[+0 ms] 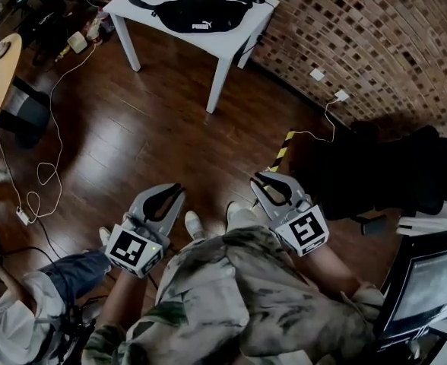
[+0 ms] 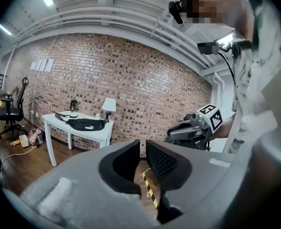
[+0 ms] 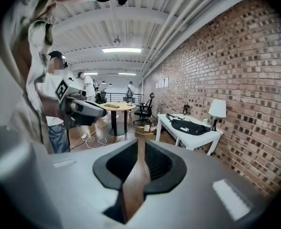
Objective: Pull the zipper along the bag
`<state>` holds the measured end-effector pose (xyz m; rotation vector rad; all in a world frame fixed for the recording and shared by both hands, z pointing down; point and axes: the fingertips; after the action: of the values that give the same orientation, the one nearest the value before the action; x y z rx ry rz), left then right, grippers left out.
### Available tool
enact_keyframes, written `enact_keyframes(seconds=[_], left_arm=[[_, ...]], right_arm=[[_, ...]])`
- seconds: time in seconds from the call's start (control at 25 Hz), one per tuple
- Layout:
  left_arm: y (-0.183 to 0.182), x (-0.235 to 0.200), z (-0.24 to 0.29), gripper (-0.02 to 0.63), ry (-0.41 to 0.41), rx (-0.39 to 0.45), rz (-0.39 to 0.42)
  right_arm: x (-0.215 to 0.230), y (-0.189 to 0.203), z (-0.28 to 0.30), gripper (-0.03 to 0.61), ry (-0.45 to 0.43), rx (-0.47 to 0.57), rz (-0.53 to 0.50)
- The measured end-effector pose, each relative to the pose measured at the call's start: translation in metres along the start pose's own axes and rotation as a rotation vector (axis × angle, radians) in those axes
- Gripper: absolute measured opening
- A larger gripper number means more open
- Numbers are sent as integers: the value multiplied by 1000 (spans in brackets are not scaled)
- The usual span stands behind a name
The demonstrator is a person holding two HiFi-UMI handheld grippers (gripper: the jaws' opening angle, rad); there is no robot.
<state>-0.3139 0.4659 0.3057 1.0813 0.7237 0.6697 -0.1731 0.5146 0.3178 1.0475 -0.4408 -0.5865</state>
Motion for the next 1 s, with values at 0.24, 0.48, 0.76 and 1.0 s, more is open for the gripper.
enact_keyframes(seconds=[0.24, 0.48, 0.76, 1.0], left_arm=[[3, 39, -26, 40, 24, 9, 11], [-9, 105, -36, 29, 43, 38, 26], [-1, 196, -44, 26, 33, 52, 39], [24, 237, -65, 23, -1, 27, 6]], right_arm=[[-34, -4, -33, 48, 9, 54, -29], [-61, 10, -85, 48, 12, 84, -42], [-82, 35, -165, 48, -5, 143, -77], [-109, 53, -203, 48, -36, 180, -94]])
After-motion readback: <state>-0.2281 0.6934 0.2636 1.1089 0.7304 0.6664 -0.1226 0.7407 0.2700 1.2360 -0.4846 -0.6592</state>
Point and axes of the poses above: the fingertips, and each gripper's own axes: z forward along the fingers, x to its right, y out of its underside, and after that the axes turned 15 degrees about -y, right-handed
